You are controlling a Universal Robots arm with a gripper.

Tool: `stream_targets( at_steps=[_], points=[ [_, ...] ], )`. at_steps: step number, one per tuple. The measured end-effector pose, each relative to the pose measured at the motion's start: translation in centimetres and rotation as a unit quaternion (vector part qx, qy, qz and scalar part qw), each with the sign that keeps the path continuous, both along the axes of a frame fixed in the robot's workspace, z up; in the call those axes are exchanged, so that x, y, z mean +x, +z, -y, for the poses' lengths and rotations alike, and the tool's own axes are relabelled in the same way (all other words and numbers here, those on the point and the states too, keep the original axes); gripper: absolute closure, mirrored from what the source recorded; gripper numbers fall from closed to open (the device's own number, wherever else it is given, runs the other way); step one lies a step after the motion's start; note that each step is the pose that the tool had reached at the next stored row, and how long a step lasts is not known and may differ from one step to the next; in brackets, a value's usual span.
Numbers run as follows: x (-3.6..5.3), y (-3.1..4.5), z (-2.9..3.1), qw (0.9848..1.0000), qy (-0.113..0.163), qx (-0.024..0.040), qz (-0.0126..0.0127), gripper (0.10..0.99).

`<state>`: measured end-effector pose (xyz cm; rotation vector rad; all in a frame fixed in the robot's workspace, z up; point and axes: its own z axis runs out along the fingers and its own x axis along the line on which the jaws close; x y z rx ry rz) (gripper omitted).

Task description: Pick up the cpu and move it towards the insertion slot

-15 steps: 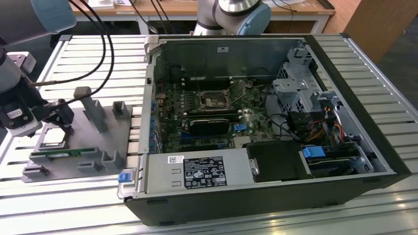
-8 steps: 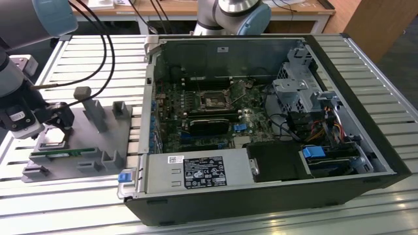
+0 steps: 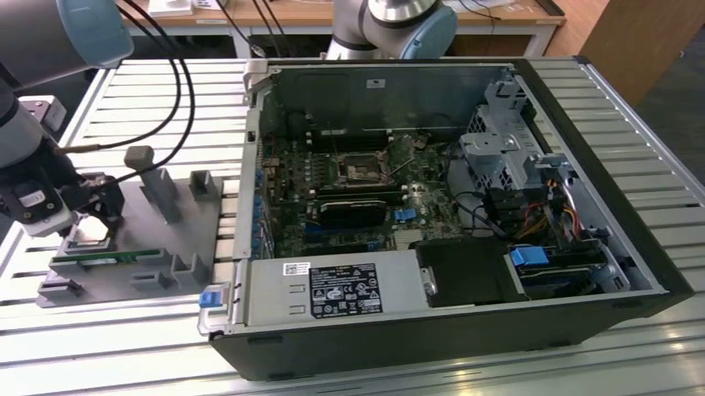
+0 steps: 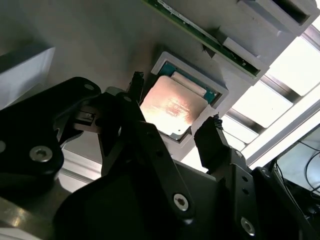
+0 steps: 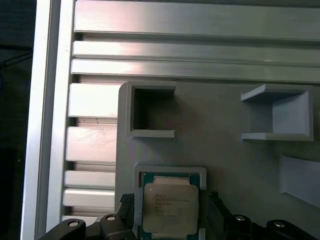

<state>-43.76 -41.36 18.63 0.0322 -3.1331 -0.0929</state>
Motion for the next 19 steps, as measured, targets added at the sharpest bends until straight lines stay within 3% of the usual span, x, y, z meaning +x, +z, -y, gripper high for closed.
stream_targets(
  at_steps=[9,11,16,19],
  points=[
    [0.01,-0.45,0.01,1.0000,0.001,-0.0020,0.0000,0.396],
    [0.01,-0.51,0.01,1.0000,0.001,-0.0031,0.0000,0.478],
    [0.00,-0.58,0.01,1.0000,0.001,-0.0053,-0.0001,0.478],
    [0.00,-0.59,0.01,1.0000,0.001,-0.0053,-0.0001,0.541]
  ],
)
